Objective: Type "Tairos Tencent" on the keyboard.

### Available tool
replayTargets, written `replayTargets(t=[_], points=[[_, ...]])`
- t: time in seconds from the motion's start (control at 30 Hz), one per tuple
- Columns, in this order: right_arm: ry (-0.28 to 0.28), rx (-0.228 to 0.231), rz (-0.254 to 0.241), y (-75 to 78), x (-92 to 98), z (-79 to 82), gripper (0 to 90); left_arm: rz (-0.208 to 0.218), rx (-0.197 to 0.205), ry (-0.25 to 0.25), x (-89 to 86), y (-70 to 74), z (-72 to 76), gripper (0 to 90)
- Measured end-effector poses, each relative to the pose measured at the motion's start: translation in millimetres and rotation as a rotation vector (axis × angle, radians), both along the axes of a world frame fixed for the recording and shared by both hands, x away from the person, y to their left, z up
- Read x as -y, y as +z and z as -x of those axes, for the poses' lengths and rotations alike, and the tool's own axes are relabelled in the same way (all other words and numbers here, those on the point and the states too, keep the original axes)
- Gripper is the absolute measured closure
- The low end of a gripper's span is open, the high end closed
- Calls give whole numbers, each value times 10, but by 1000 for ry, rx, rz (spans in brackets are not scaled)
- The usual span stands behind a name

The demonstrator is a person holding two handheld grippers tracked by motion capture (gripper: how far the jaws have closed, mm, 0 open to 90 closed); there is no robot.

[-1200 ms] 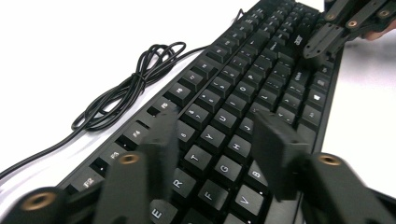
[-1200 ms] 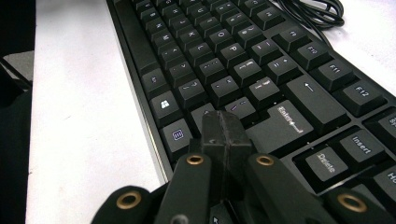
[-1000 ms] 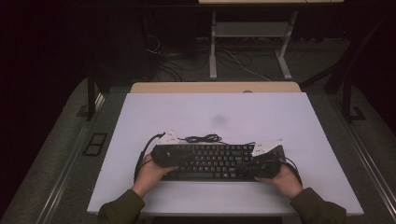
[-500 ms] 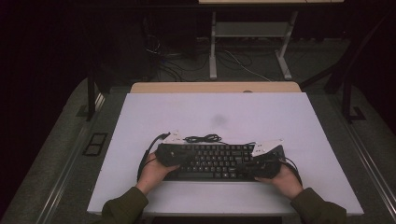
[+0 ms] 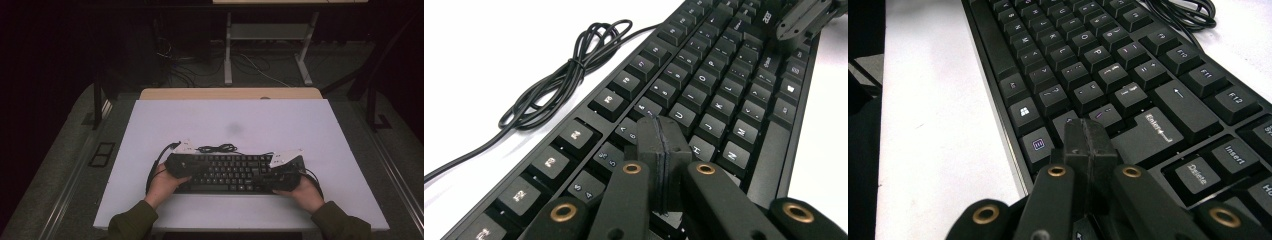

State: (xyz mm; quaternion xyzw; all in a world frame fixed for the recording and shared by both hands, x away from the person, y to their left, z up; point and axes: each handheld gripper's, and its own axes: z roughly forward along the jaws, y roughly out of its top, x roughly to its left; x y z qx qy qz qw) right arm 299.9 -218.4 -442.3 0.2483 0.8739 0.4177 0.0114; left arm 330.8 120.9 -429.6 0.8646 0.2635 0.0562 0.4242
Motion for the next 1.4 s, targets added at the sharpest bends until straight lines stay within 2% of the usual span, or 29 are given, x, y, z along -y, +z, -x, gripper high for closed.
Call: replayTargets(t=[0.23, 0.47, 0.67, 0.8, 0.9, 1.0, 1.1, 1.2, 1.4], points=[[0, 1, 1, 2, -2, 1, 894, 18, 2, 4, -76, 53, 36, 878], [2, 1, 4, 4, -2, 0, 894, 47, 7, 13, -181, 86, 101, 796], [3, -1, 4, 4, -1, -1, 894, 58, 5, 16, -263, 83, 166, 623], [4, 1, 3, 4, -1, -2, 894, 72, 13, 24, -307, 62, 202, 435], [4, -1, 1, 4, 0, -3, 894, 65, 18, 36, -325, 48, 226, 304], [1, 9, -6, 25, 5, -1, 893, 59, 23, 42, -343, 43, 253, 242], [-10, 26, -58, 105, 32, -2, 889, 68, 26, 47, -352, 37, 255, 230], [-20, 33, -93, 146, 35, -18, 836, 70, 29, 48, -363, 51, 254, 230], [-30, 26, -135, 154, -24, -74, 637, 77, 28, 58, -378, 47, 250, 230]])
